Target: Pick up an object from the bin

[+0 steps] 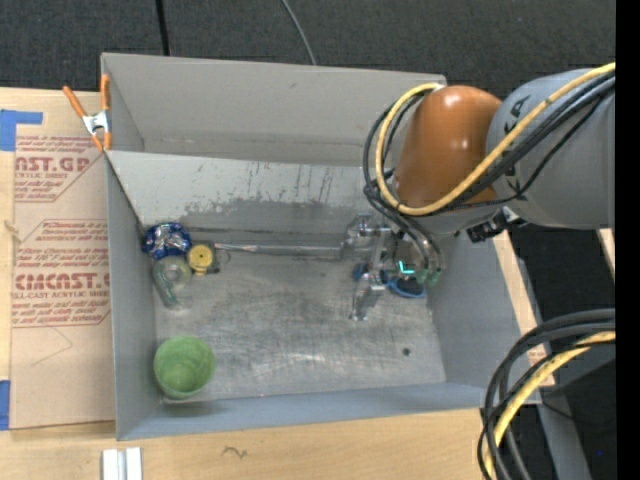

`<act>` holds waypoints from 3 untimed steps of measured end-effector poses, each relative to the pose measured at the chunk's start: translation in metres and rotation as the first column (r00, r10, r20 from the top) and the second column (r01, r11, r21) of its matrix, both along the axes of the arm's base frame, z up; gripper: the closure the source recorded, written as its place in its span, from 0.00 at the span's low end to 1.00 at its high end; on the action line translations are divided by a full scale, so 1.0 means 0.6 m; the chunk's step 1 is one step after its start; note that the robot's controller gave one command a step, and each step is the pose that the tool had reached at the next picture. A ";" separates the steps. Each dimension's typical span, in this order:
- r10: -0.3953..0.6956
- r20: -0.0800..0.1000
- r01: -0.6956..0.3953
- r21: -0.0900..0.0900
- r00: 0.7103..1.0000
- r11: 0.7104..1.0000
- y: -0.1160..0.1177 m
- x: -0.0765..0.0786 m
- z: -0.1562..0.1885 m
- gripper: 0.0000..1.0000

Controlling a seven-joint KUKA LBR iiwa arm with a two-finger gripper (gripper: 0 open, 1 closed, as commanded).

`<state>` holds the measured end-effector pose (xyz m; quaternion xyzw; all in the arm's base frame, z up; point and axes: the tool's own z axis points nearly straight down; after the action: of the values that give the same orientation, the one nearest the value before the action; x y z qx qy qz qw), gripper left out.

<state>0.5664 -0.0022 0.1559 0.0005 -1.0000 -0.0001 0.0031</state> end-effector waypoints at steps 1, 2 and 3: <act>0.193 0.004 -0.193 0.000 0.981 0.981 -0.078 0.035 -0.128 0.00; 0.247 0.010 -0.247 0.000 0.969 0.969 -0.153 0.025 -0.141 0.00; 0.249 0.009 -0.249 0.000 0.968 0.968 -0.150 0.025 -0.140 1.00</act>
Offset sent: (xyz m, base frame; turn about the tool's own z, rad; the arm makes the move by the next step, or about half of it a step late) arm 0.0222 -0.0461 -0.0742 -0.1956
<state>0.5814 -0.0922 0.0717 0.1261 -0.9920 -0.0005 -0.0012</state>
